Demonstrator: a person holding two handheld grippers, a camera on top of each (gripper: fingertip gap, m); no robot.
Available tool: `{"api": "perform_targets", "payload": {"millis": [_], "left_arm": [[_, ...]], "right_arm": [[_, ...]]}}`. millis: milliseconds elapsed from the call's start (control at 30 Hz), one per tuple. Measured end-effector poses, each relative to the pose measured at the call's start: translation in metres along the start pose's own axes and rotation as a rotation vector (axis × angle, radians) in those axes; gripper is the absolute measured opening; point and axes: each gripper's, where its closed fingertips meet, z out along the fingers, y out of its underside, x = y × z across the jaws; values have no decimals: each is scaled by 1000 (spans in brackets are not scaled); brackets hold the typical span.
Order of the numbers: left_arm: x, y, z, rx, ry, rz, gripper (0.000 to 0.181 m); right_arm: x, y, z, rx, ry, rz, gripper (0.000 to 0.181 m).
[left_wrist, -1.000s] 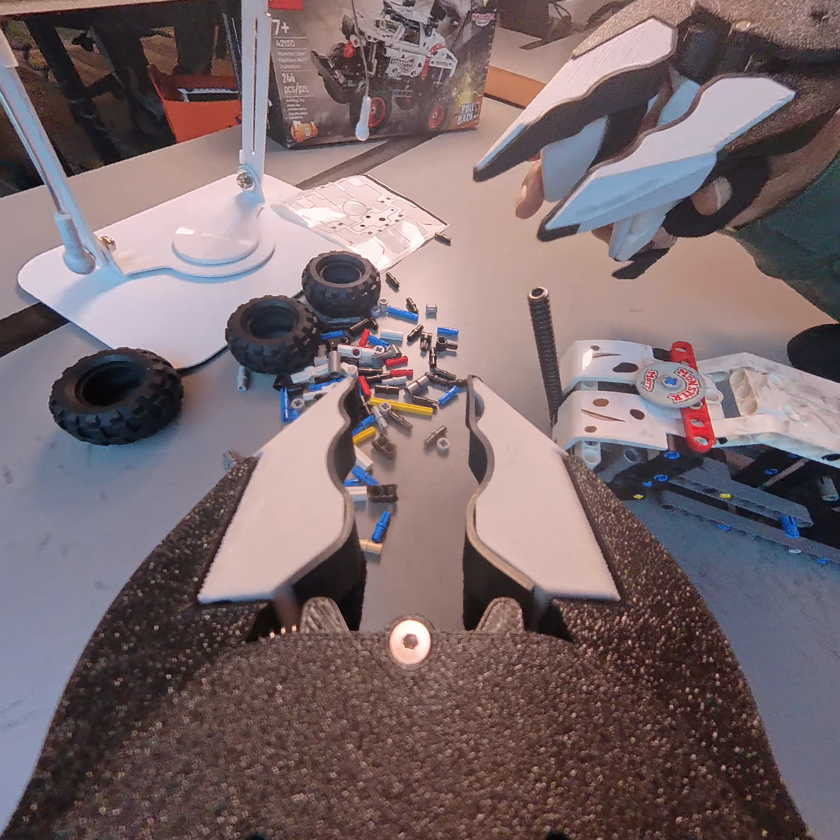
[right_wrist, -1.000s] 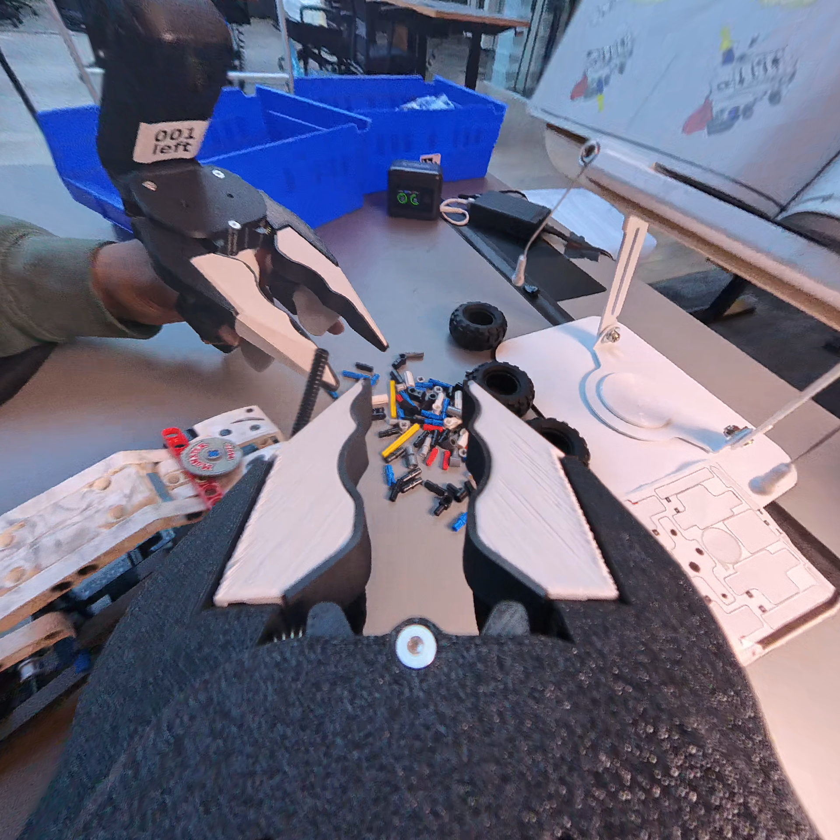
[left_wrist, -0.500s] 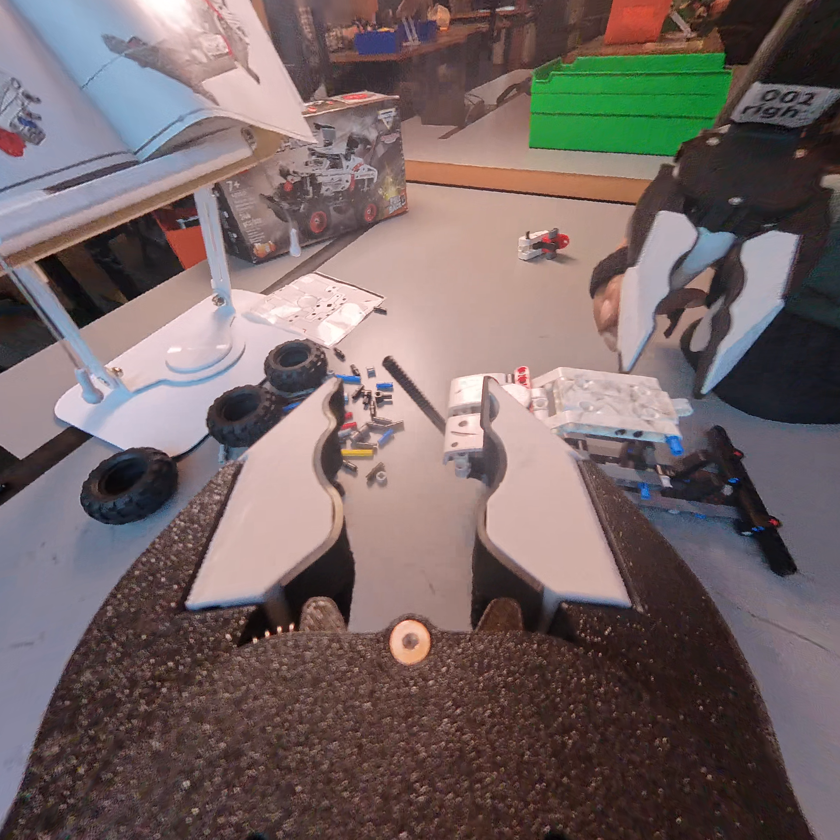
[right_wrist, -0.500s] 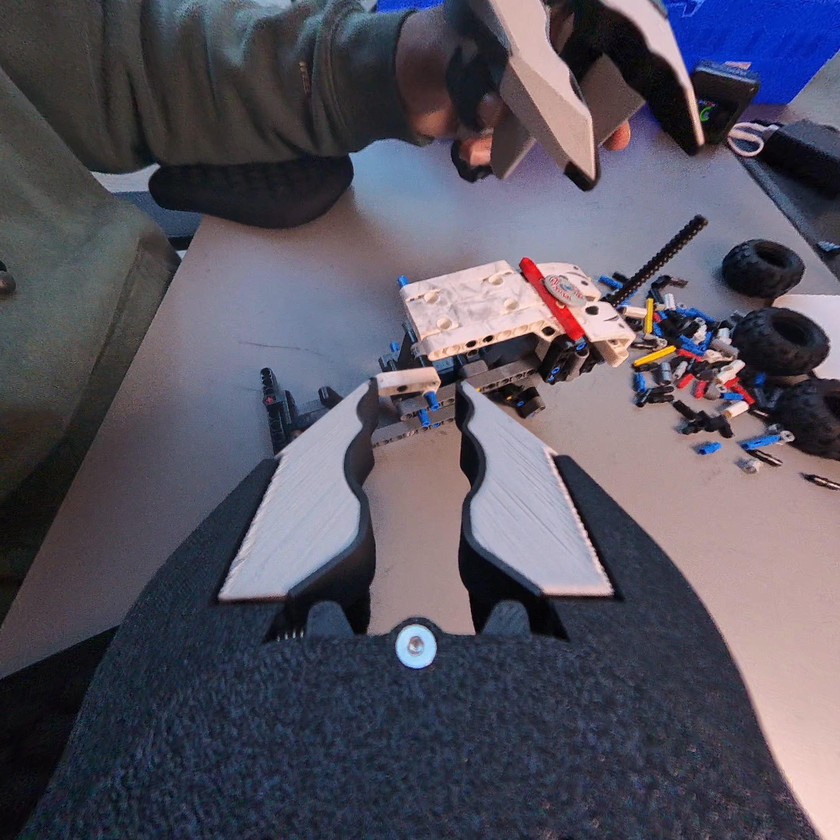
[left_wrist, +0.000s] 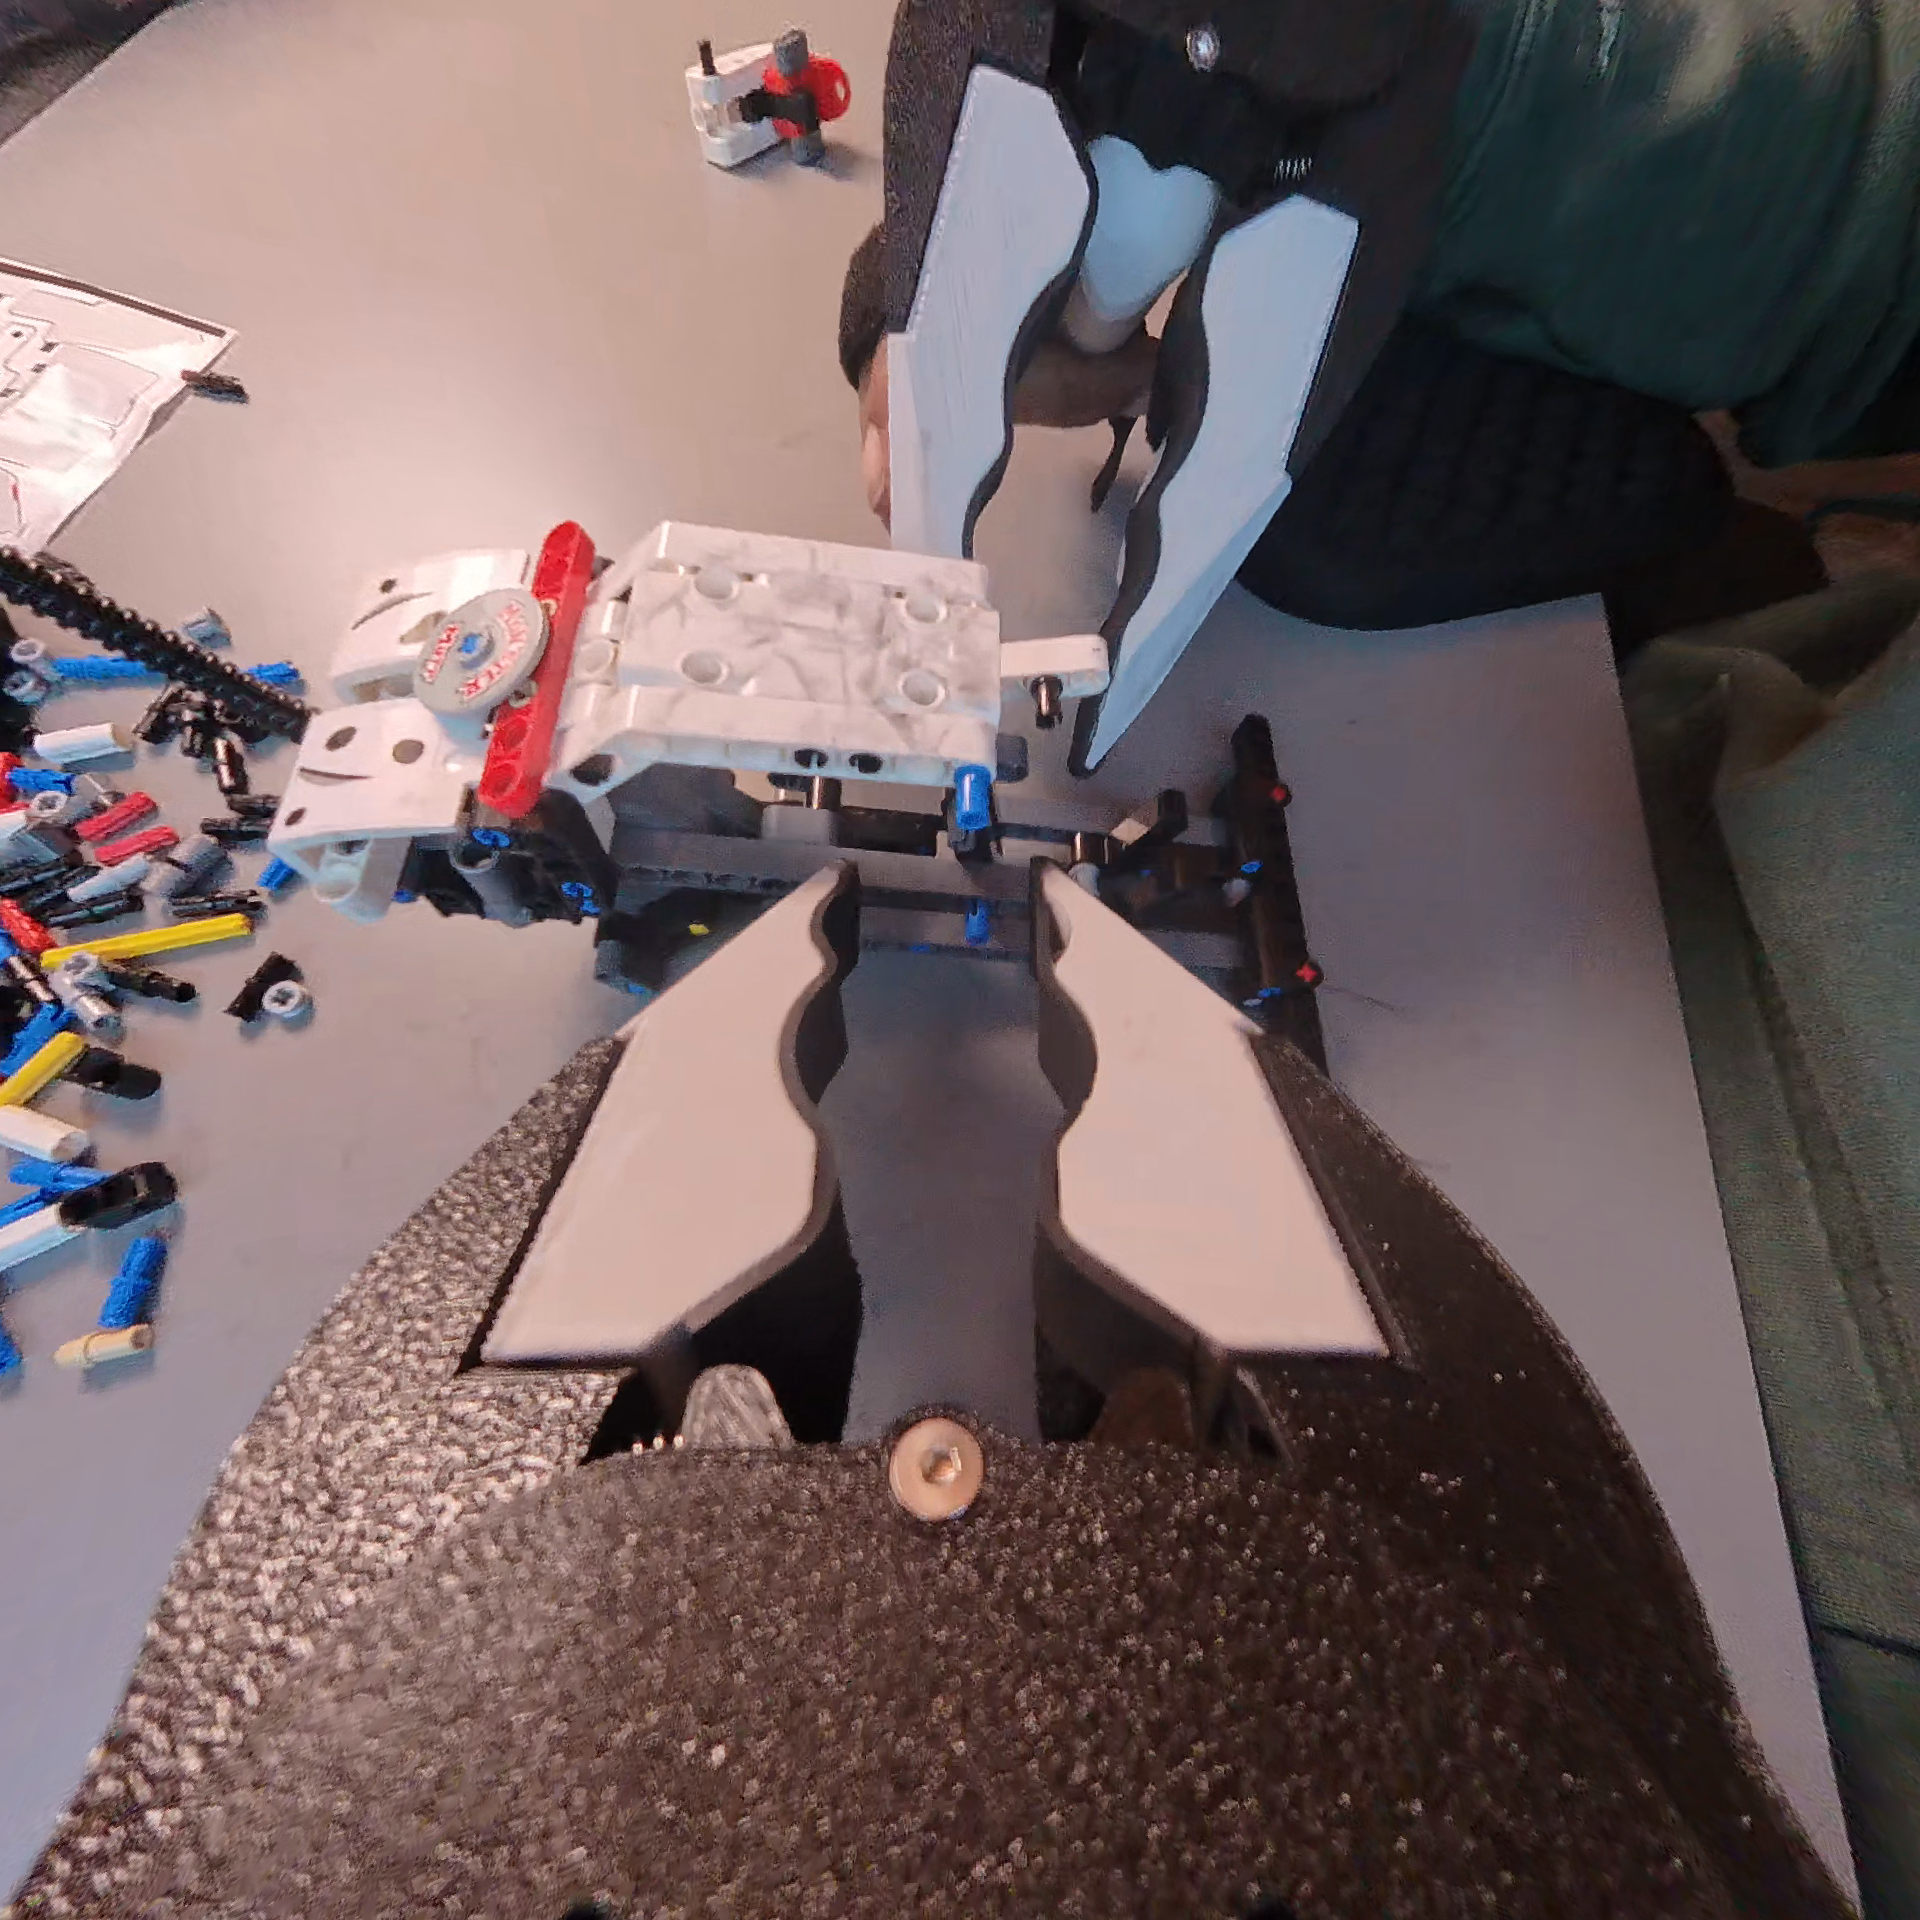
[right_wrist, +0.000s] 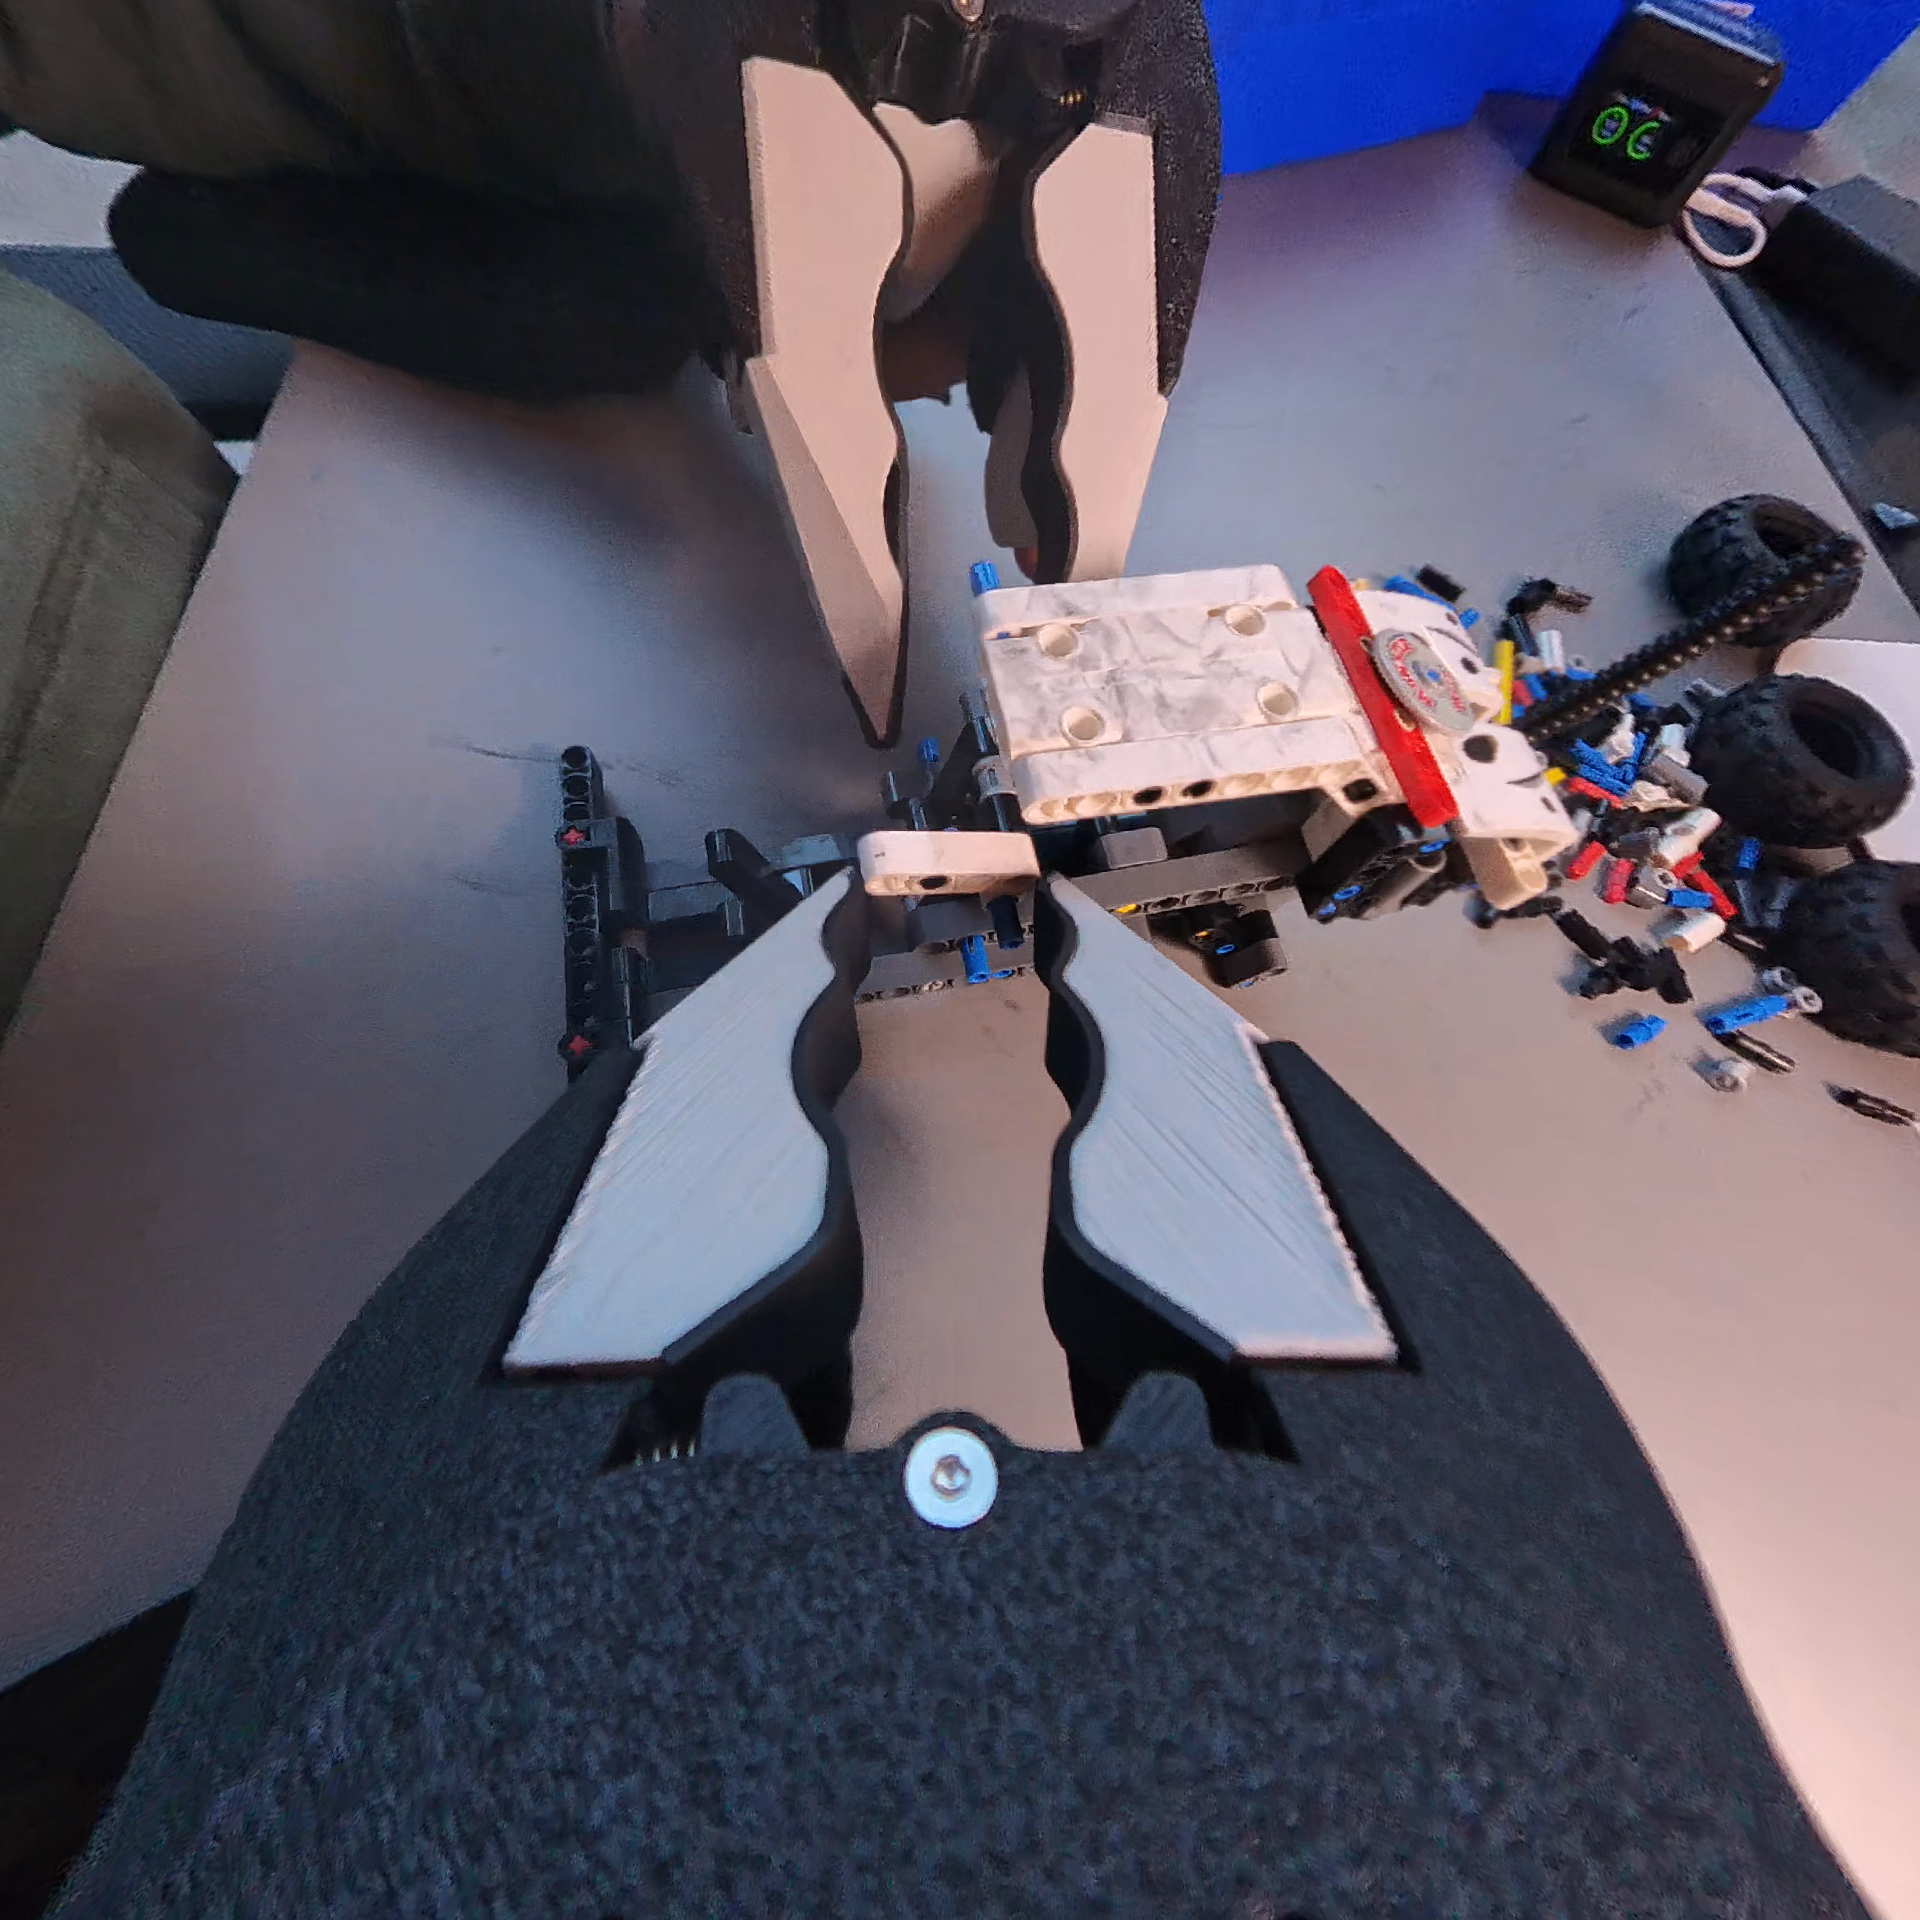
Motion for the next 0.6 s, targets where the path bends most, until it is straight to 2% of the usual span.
{"api": "perform_targets", "payload": {"millis": [67,133,200,233,400,600], "left_arm": [[4,-5,-1,44,64,-34,31],[-1,-2,-1,42,57,-33,30],[3,0,-4,50,101,-10,13],[6,2,-5,50,130,6,8],[20,11,-18,68,306,38,7],[23,12,-22,66,403,39,7]], "right_arm": [[-4,-4,5,-13,42,3,30],[-7,-10,13,-20,95,-6,29],[-7,-15,20,-15,151,-18,28],[-9,-16,22,-10,150,-37,28],[-28,-20,23,67,53,-128,30],[-27,-25,21,104,91,-175,29]]}}
